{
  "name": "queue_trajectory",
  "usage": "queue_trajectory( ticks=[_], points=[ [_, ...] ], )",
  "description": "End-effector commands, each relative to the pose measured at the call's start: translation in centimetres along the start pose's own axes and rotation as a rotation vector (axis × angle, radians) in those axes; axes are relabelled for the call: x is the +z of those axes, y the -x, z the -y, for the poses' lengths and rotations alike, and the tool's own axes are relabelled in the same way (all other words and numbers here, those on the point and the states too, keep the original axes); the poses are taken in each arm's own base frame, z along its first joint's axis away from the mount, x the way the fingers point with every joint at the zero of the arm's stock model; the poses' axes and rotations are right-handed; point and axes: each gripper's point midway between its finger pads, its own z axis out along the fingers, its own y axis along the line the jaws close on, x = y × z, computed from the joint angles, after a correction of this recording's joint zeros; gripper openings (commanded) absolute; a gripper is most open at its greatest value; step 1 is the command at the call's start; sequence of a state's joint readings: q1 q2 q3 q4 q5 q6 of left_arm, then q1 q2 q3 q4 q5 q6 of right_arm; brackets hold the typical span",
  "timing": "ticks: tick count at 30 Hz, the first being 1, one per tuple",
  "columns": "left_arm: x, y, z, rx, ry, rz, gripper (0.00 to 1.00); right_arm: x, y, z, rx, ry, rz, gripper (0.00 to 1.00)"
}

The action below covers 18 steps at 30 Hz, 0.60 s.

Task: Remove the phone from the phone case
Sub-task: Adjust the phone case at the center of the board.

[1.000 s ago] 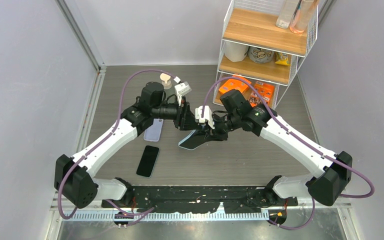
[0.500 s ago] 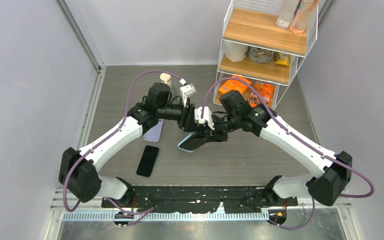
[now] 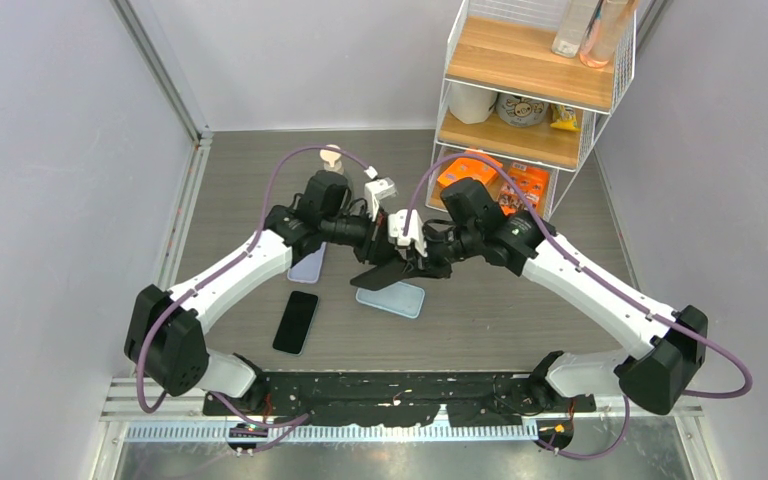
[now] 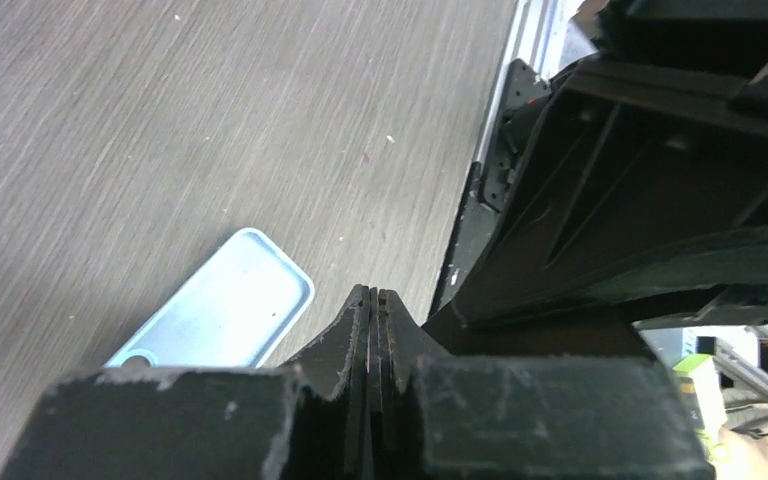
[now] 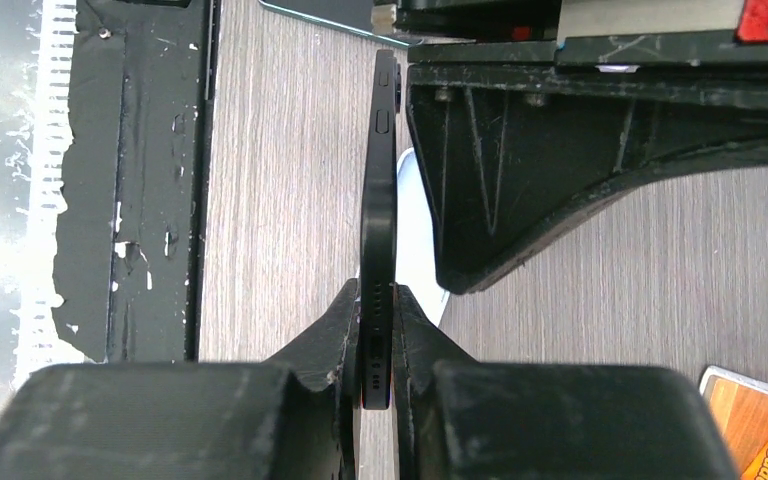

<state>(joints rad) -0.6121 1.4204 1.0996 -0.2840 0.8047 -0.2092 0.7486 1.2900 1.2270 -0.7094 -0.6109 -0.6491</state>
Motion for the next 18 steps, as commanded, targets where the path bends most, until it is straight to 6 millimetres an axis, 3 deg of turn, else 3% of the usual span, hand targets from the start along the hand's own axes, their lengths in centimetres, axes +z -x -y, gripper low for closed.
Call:
queue_trajectory(
  ticks=[1,8,12,18],
  points=[
    [-0.9,0.6,-1.5,0.092,0.065,-0.002,0.07,-2.0,2.5,0.3,-0.086,-0.065,0.089,0.05],
    [-1.7,-0.9,-5.7,0.223,0.169,-0.116,0.30,-4.2,0.1,-0.8,-0.069,-0.076,0.053,0.05],
    [-1.7,-3.0,-8.1,0.230,0.235,-0.228,0.47,-5.7,-1.5,-1.2,-0.039,-0.108,0.040,0.05],
    [-2.2,-6.7,-10.3,0.215,0.319,-0.422,0.59,-7.8,-3.8,-0.9,0.020,-0.186,0.049,0.05]
  ],
)
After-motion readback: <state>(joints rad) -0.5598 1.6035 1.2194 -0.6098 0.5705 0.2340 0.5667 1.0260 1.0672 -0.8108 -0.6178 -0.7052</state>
